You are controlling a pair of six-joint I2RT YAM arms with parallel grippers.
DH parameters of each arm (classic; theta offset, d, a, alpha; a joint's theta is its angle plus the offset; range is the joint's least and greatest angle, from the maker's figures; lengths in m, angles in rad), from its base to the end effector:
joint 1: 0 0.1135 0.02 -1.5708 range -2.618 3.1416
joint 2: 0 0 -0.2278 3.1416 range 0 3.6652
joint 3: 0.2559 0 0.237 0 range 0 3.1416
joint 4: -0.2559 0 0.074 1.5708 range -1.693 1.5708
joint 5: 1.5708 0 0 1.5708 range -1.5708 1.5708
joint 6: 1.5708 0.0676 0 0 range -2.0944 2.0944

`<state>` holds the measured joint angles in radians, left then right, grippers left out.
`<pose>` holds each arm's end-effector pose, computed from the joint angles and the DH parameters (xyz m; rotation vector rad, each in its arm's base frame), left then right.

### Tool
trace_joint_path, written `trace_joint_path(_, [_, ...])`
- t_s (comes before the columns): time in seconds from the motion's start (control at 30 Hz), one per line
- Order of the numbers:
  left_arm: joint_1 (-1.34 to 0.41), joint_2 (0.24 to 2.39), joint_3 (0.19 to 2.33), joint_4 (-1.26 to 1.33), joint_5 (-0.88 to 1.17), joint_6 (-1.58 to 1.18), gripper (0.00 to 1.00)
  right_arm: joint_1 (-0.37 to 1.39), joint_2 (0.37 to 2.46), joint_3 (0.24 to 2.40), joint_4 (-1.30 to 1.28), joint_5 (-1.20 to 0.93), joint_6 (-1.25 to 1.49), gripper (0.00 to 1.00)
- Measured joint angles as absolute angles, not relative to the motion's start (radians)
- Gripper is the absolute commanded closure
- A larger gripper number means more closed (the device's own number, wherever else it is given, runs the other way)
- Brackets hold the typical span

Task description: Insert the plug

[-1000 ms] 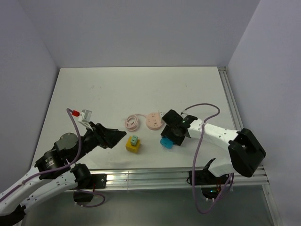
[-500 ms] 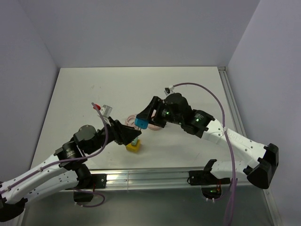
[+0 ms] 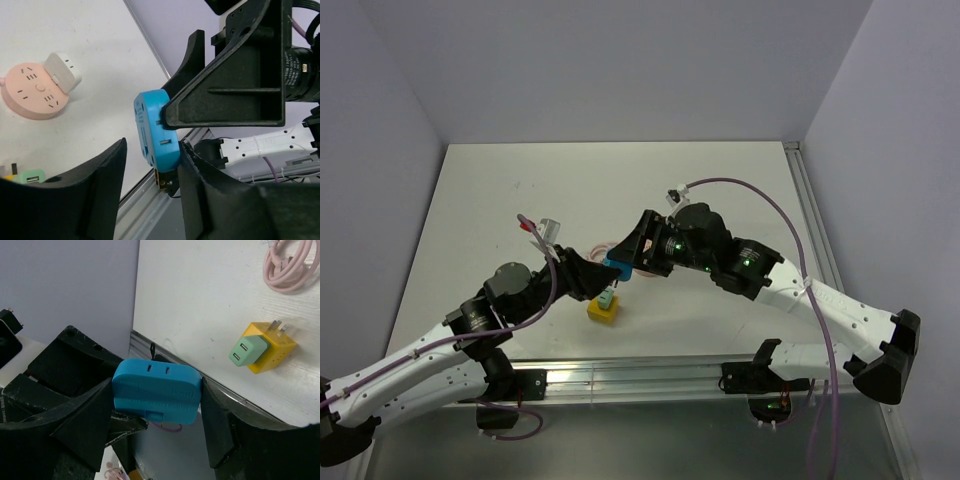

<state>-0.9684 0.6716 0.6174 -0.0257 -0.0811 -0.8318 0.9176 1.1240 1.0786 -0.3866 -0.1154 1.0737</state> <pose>0.1262 -0.1739 0.2914 0.0562 1.8201 -1.2701 0.1649 0.2283 0.3094 0.0940 2.2865 1.3002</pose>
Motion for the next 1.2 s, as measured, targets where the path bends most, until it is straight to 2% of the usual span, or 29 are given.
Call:
trace_joint_path(0.07, [-0.97, 0.673, 0.617, -0.014, -0.079, -0.839, 0.67, 0.921, 1.121, 1.079, -0.385, -0.115, 1.068, 0.99])
trace_joint_path(0.1, [-0.971, 0.675, 0.617, -0.006, -0.075, -0.846, 0.76, 0.923, 1.121, 1.077, -0.382, -0.115, 1.062, 0.92])
trace_joint_path(0.13, [-0.971, 0.678, 0.618, -0.004, -0.072, -0.85, 0.96, 0.924, 1.121, 1.074, -0.378, -0.114, 1.059, 0.84])
trace_joint_path(0.17, [-0.971, 0.68, 0.618, -0.007, -0.073, -0.85, 1.0, 0.924, 1.121, 1.072, -0.381, -0.109, 1.053, 0.59])
trace_joint_path(0.2, [-0.973, 0.685, 0.62, -0.01, -0.074, -0.837, 1.0, 0.924, 1.121, 1.069, -0.384, -0.103, 1.047, 0.46])
trace_joint_path(0.27, [-0.974, 0.695, 0.623, -0.019, -0.07, -0.831, 1.0, 0.924, 1.121, 1.063, -0.388, -0.098, 1.029, 0.29])
trace_joint_path(0.37, [-0.975, 0.696, 0.63, -0.044, -0.064, -0.831, 0.99, 0.928, 1.116, 1.063, -0.404, -0.091, 0.973, 0.12])
trace_joint_path(0.63, [-0.969, 0.632, 0.718, -0.187, -0.038, -0.817, 1.0, 0.936, 0.856, 0.99, -0.495, -0.052, 0.686, 0.14])
trace_joint_path(0.8, [-0.968, 0.588, 0.753, -0.208, 0.092, -0.805, 1.0, 0.936, 0.742, 0.937, -0.442, -0.279, 0.515, 0.19])
trace_joint_path(1.0, [-0.968, 0.615, 0.759, -0.17, 0.31, -0.835, 1.0, 0.941, 0.752, 0.863, -0.321, -0.579, 0.408, 0.19])
trace_joint_path(1.2, [-0.968, 0.612, 0.746, -0.111, 0.43, -0.876, 1.0, 0.955, 0.855, 0.866, -0.286, -0.681, 0.34, 0.24])
